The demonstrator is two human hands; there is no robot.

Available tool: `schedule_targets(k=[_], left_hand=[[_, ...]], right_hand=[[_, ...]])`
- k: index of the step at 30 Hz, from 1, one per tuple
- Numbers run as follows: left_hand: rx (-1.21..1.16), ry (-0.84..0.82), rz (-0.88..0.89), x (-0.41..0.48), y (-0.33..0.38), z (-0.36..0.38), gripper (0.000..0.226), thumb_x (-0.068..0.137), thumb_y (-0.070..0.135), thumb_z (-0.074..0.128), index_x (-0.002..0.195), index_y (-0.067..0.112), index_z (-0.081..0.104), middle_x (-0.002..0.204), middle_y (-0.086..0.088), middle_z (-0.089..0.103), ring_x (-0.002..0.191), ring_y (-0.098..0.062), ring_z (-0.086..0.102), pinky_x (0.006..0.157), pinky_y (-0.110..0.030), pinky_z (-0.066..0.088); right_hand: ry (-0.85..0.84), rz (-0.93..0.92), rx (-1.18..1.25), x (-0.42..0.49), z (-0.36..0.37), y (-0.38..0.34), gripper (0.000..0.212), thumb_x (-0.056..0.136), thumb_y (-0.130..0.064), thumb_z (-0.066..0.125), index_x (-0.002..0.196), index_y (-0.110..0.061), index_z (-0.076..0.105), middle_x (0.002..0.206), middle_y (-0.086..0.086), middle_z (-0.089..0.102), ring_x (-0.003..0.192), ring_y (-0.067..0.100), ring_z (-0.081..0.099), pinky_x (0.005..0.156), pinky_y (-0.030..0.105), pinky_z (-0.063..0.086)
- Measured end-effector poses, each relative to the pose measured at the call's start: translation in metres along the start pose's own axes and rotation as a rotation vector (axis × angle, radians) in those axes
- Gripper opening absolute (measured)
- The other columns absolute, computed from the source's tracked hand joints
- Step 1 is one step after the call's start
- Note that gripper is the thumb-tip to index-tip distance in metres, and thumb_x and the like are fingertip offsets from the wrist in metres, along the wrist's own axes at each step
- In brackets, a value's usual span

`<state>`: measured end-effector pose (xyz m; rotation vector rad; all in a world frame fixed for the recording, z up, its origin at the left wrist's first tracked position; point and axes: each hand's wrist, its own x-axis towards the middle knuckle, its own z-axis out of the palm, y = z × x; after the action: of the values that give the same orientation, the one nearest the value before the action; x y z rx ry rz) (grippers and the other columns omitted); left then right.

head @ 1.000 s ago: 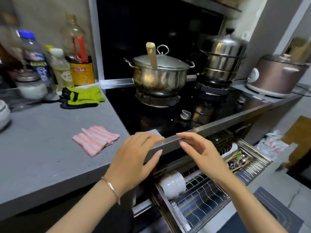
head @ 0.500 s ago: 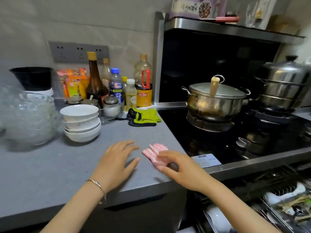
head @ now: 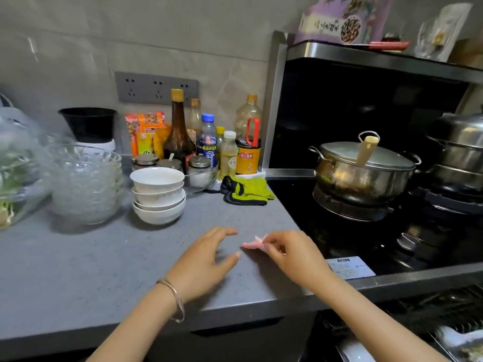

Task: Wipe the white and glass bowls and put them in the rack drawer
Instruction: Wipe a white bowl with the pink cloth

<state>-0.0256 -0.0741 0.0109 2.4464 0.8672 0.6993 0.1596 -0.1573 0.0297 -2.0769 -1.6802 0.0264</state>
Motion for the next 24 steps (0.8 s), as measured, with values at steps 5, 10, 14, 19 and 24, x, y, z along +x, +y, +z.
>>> schedule_targets(k=[5,10,14,19,24], left_hand=[[-0.579,0.095,-0.227,0.009,-0.014,-0.015,0.056,0.086,0.025,0.065,0.134,0.022,0.038,0.134,0.008,0.043,0.120,-0.007,0.048,0.095,-0.014,0.038],[-1.021,0.220,-0.259,0.000,-0.021,-0.055,0.016,0.086,0.016,0.060,0.099,0.010,0.068,0.085,-0.002,0.071,0.072,-0.011,0.063,0.056,-0.015,0.048],[-0.988,0.260,-0.214,-0.003,-0.021,-0.077,0.012,0.089,0.008,0.058,0.095,0.002,0.066,0.071,0.003,0.071,0.060,-0.003,0.063,0.052,-0.013,0.047],[-0.657,0.196,-0.038,0.001,-0.018,-0.089,0.006,0.084,0.014,0.068,0.082,0.019,0.071,0.063,0.016,0.065,0.059,0.008,0.052,0.058,-0.008,0.039],[-0.403,0.162,0.079,0.022,-0.019,-0.099,0.007,0.082,0.022,0.072,0.083,0.029,0.072,0.081,0.016,0.072,0.073,0.009,0.059,0.072,-0.011,0.046]], right_hand=[[-0.100,0.043,0.718,0.027,-0.023,-0.040,0.012,0.096,-0.009,0.054,0.094,-0.009,0.066,0.072,0.003,0.068,0.063,0.007,0.062,0.062,0.027,0.056],[-0.247,0.075,1.081,0.036,-0.024,-0.064,0.019,0.095,-0.016,0.056,0.106,-0.005,0.068,0.087,0.008,0.070,0.080,0.016,0.064,0.070,0.024,0.057],[-0.437,0.019,1.210,0.039,-0.010,-0.065,0.024,0.088,-0.024,0.064,0.108,-0.009,0.068,0.096,0.012,0.066,0.085,0.022,0.061,0.074,0.026,0.056],[-0.577,-0.102,1.023,0.051,-0.005,-0.072,0.026,0.082,-0.025,0.069,0.107,-0.018,0.071,0.104,0.001,0.073,0.094,0.010,0.067,0.083,0.023,0.051],[-0.588,-0.079,0.980,0.069,0.009,-0.092,0.025,0.075,-0.019,0.077,0.099,-0.015,0.071,0.102,0.007,0.073,0.097,0.019,0.068,0.092,0.035,0.052]])
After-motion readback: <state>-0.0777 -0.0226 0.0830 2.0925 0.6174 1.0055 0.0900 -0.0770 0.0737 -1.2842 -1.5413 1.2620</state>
